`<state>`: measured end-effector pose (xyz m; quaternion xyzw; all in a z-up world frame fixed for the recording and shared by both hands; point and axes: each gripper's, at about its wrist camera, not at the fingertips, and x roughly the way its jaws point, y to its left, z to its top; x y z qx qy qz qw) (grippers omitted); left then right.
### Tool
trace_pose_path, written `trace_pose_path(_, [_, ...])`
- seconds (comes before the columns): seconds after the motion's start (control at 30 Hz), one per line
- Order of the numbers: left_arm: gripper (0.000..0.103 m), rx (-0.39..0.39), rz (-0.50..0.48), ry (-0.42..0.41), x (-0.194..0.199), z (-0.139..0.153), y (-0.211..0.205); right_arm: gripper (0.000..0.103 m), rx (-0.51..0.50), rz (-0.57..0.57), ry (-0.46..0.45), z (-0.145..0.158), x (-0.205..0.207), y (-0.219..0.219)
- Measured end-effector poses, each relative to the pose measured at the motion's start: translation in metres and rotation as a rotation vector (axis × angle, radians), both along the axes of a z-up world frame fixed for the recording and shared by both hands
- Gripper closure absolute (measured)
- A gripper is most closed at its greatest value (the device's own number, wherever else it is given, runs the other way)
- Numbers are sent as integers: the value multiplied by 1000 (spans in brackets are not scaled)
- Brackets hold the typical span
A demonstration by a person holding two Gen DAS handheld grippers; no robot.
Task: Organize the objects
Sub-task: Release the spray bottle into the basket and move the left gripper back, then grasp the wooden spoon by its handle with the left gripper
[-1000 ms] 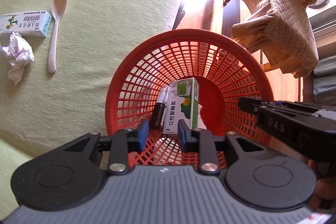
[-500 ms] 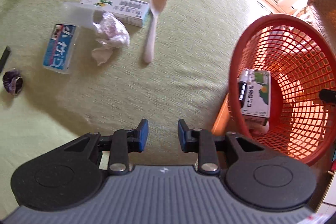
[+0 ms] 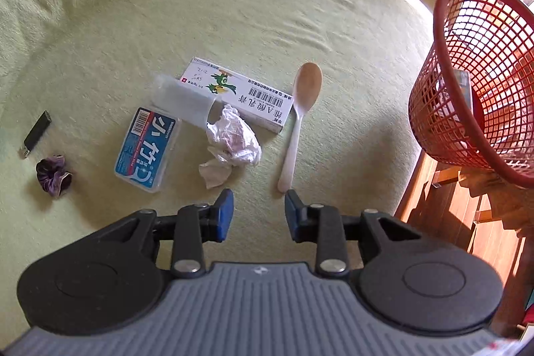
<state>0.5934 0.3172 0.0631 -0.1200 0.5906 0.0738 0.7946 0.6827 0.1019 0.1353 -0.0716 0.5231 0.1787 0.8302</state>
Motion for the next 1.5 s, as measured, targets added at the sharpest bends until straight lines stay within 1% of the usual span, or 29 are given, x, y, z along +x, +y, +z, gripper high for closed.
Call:
trace_pose_path(0.07, [75, 9, 21, 7, 5, -5, -3, 95, -44, 50, -8, -10, 11, 15])
trace_pose_path(0.13, [75, 9, 48, 13, 8, -12, -10, 95, -72, 101, -38, -9, 20, 25])
trace_pose_path(0.2, [75, 0, 71, 18, 12, -19, -16, 95, -82, 131, -18, -10, 27, 30])
trace_pose_path(0.33, [75, 13, 86, 16, 21, -30, -31, 95, -104, 201, 3, -12, 32, 32])
trace_pose_path(0.47, [75, 4, 112, 8, 28, -40, -36, 95, -105, 230, 15, -16, 31, 26])
trace_pose_path(0.67, [75, 2, 84, 4, 41, -60, -39, 95, -98, 241, 27, -16, 35, 24])
trace_pose_path(0.87, [77, 17, 34, 1, 60, -79, -41, 95, -91, 219, 39, -14, 37, 22])
trace_pose_path(0.97, [81, 33, 17, 11, 69, -88, -41, 95, -88, 205, 39, -13, 37, 22])
trace_pose_path(1.0, [83, 37, 13, 14, 72, -90, -41, 95, -86, 200, 40, -13, 37, 22])
trace_pose_path(1.03, [88, 50, 7, 19, 76, -92, -41, 95, -86, 195, 41, -13, 37, 22])
trace_pose_path(1.1, [91, 62, 2, 22, 79, -96, -42, 95, -87, 192, 41, -12, 37, 22])
trace_pose_path(1.33, [98, 101, -5, 30, 85, -96, -48, 95, -95, 185, 41, -12, 38, 24])
trace_pose_path(1.43, [98, 95, -3, 28, 84, -91, -49, 95, -97, 184, 41, -12, 38, 25])
trace_pose_path(1.5, [98, 80, 3, 13, 82, -84, -49, 95, -97, 184, 44, -12, 39, 26])
